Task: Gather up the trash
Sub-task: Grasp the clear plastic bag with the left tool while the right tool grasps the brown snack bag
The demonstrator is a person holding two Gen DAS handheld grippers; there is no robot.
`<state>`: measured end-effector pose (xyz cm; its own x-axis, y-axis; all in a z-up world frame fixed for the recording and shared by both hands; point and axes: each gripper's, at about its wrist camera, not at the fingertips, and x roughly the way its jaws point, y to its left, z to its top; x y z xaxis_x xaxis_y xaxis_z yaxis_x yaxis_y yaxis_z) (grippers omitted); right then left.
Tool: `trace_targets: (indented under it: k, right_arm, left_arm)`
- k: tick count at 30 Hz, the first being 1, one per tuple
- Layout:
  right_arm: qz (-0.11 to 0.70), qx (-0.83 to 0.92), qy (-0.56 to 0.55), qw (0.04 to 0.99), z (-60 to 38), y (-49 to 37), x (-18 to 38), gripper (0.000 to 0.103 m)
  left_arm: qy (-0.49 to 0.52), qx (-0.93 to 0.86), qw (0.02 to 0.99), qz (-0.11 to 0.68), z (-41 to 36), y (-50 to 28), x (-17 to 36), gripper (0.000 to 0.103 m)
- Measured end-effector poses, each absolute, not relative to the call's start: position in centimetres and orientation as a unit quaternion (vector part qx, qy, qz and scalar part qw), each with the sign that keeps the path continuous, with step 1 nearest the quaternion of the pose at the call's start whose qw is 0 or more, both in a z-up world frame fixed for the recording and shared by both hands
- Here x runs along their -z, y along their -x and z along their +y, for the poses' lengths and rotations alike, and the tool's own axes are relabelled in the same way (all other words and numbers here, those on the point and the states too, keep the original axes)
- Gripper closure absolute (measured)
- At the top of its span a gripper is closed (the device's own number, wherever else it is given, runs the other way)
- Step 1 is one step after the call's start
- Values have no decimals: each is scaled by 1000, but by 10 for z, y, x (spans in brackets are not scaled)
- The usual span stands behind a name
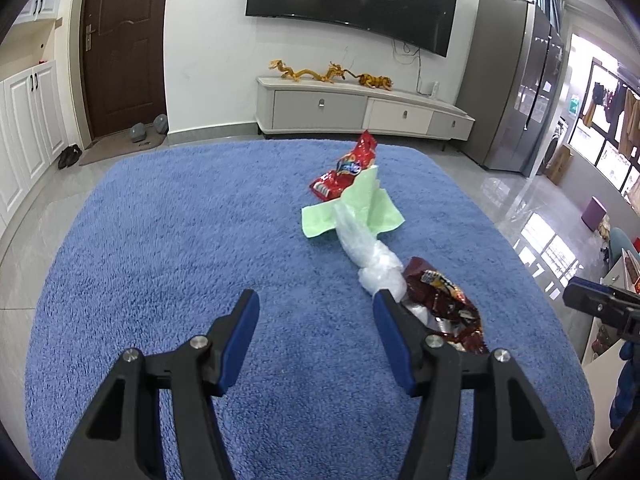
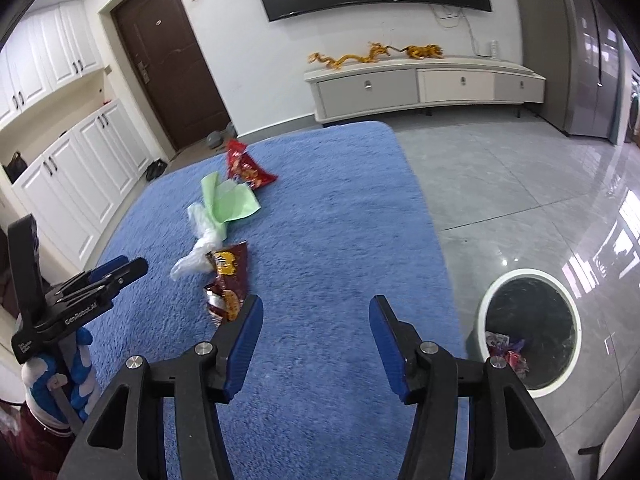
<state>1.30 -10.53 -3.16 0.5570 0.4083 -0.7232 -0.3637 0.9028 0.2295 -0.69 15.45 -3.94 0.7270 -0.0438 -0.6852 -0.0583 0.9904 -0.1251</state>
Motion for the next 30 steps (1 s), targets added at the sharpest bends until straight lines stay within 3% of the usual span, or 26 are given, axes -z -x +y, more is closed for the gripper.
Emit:
trace_targets:
  k: [25, 27, 28, 30]
  right_arm:
    - [467, -337, 38, 816, -8, -49, 86, 47]
    - [460, -337, 44, 820, -8, -48, 88, 55]
    - [459, -337, 47, 821, -8, -47, 88, 65]
    - [456, -342, 37, 821, -16, -46, 88, 69]
  left_arm:
    - [164, 55, 896, 408, 169, -58, 58, 46]
    - [166, 70, 891, 416, 162, -67, 61, 46]
    - [169, 78, 886, 424, 157, -73, 64, 46]
    - [170, 85, 881, 433, 151, -81, 69, 46]
